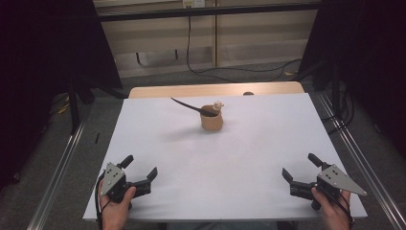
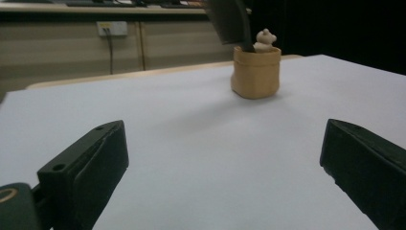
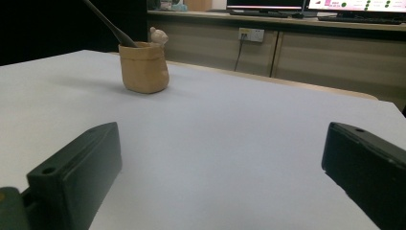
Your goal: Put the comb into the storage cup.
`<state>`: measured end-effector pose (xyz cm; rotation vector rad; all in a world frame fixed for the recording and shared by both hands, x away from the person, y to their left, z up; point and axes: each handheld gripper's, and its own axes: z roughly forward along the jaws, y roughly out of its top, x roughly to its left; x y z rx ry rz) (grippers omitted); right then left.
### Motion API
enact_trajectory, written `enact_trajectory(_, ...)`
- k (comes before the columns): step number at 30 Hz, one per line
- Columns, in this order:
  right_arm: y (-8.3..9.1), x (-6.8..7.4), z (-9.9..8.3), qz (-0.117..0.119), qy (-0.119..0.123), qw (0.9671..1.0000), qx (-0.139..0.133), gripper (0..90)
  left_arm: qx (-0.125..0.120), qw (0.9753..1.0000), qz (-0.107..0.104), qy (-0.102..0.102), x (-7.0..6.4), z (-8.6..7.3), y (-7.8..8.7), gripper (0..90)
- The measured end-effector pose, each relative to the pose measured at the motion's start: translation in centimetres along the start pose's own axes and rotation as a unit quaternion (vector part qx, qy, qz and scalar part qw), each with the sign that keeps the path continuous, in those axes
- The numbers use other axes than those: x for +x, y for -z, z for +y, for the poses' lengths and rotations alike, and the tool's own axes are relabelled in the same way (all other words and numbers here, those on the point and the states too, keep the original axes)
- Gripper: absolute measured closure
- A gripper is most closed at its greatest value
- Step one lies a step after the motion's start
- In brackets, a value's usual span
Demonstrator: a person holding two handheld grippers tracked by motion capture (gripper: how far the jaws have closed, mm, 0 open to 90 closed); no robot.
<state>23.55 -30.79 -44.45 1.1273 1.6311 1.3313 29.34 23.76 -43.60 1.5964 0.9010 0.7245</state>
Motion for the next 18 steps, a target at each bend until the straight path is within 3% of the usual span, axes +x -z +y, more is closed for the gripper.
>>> enact_trajectory(1, 0.03, -0.04, 0.03, 0.000, 0.000, 1.0000, -0.002, 0.0, -0.002, 1.0000, 0.000, -0.005, -0.06, 0.03, -0.01, 2.9)
enact_trajectory(3, 0.08, -0.08, 0.04, -0.002, -0.004, 1.0000, -0.004, 0.0, -0.002, 0.9998, -0.017, 0.006, -0.12, -0.06, -0.03, 2.9)
enact_trajectory(5, 0.12, -0.10, 0.01, -0.002, -0.006, 1.0000, -0.004, 0.0, 0.000, 0.9998, -0.019, -0.004, -0.24, -0.11, -0.08, 2.9)
enact_trajectory(8, 0.02, 0.00, 0.00, 0.001, -0.006, 1.0000, -0.003, 0.0, 0.003, 0.9996, -0.028, 0.005, -0.27, -0.13, -0.15, 2.8)
enact_trajectory(10, -0.07, 0.08, -0.03, 0.001, -0.006, 1.0000, -0.001, 0.0, 0.007, 0.9997, -0.025, -0.004, -0.34, -0.11, -0.18, 2.9)
enact_trajectory(18, -0.01, 0.08, -0.03, 0.003, -0.004, 1.0000, -0.002, 0.0, 0.005, 0.9996, -0.023, 0.017, -0.04, 0.06, -0.17, 2.9)
